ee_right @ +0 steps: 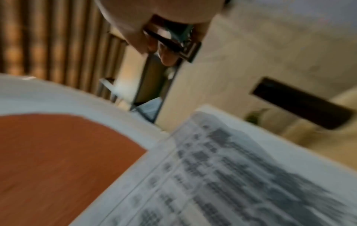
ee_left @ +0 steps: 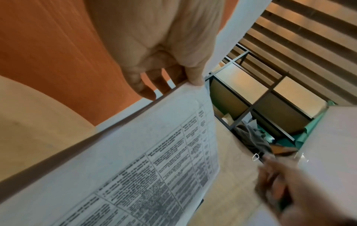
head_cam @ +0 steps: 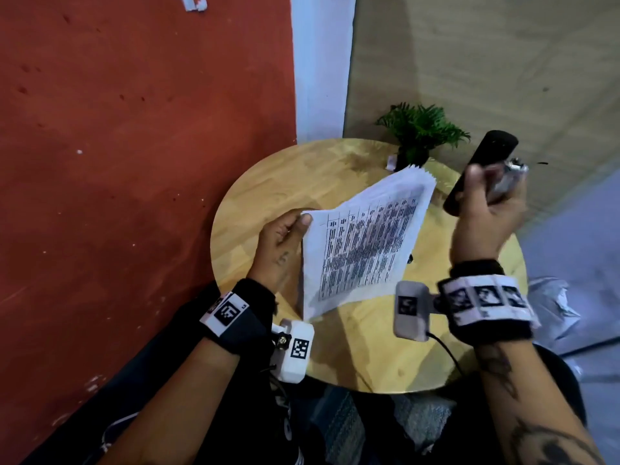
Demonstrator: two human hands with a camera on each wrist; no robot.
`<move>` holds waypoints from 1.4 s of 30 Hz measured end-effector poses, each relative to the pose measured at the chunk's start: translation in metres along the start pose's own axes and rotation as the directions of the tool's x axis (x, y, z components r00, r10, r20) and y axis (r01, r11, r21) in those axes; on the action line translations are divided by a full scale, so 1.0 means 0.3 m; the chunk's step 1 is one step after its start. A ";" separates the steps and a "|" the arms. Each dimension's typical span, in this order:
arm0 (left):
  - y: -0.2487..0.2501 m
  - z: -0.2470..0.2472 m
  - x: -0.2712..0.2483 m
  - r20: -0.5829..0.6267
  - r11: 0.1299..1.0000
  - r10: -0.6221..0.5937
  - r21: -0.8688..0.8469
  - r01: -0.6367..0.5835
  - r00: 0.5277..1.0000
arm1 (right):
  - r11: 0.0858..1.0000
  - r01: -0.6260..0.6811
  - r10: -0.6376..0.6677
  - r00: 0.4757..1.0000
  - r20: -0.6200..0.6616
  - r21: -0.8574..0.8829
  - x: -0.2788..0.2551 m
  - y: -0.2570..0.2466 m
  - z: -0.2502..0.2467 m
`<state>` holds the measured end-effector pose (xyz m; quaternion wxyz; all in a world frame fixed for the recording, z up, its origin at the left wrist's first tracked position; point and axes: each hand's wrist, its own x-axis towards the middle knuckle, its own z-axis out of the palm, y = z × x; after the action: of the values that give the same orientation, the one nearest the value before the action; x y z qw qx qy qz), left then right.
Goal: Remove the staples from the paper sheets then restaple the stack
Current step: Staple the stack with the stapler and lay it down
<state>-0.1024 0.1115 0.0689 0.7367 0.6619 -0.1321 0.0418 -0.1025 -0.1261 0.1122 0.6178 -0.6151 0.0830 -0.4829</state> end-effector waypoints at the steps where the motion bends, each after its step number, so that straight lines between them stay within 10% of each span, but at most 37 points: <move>1: -0.001 -0.004 0.000 0.017 1.000 -0.002 -0.012 0.002 1.000 | 0.991 -0.131 0.133 0.990 0.056 -0.034 0.014 0.031 -0.048; 4: -0.005 -0.003 -0.001 0.058 0.999 -0.018 -0.037 0.020 0.998 | 0.873 -0.440 0.488 0.796 0.358 -0.213 -0.008 0.125 -0.151; 8: -0.024 -0.023 0.010 0.090 0.997 -0.059 -0.038 0.063 0.994 | 0.768 -0.571 0.616 0.538 0.575 -0.289 -0.043 0.157 -0.166; 14: -0.018 -0.017 0.018 0.189 0.975 -0.181 -0.096 0.201 0.965 | 0.689 -0.663 0.653 0.391 0.648 -0.293 -0.004 0.147 -0.162; 20: -0.046 -0.029 0.027 0.118 0.953 -0.212 -0.194 0.232 0.970 | 0.713 -0.652 0.661 0.501 0.559 -0.258 -0.032 0.179 -0.185; 28: -0.285 -0.025 -0.154 -0.139 0.958 -0.198 0.180 0.222 0.970 | 0.731 -0.679 0.629 0.634 0.450 -0.065 -0.146 0.218 -0.168; 39: -0.258 -0.056 -0.018 -0.235 0.928 -0.119 0.318 0.192 0.965 | 0.780 -0.314 0.510 0.820 0.259 -0.541 -0.257 0.251 -0.118; 42: -0.304 -0.127 0.022 -0.290 0.854 -0.220 0.404 0.328 0.931 | 0.726 -0.224 0.531 0.784 0.322 -0.650 -0.261 0.232 -0.069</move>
<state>-0.0692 0.1373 -0.0207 0.5738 0.8153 0.0647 0.0423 -0.1232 -0.1010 0.0106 0.4880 -0.8421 0.1952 -0.1212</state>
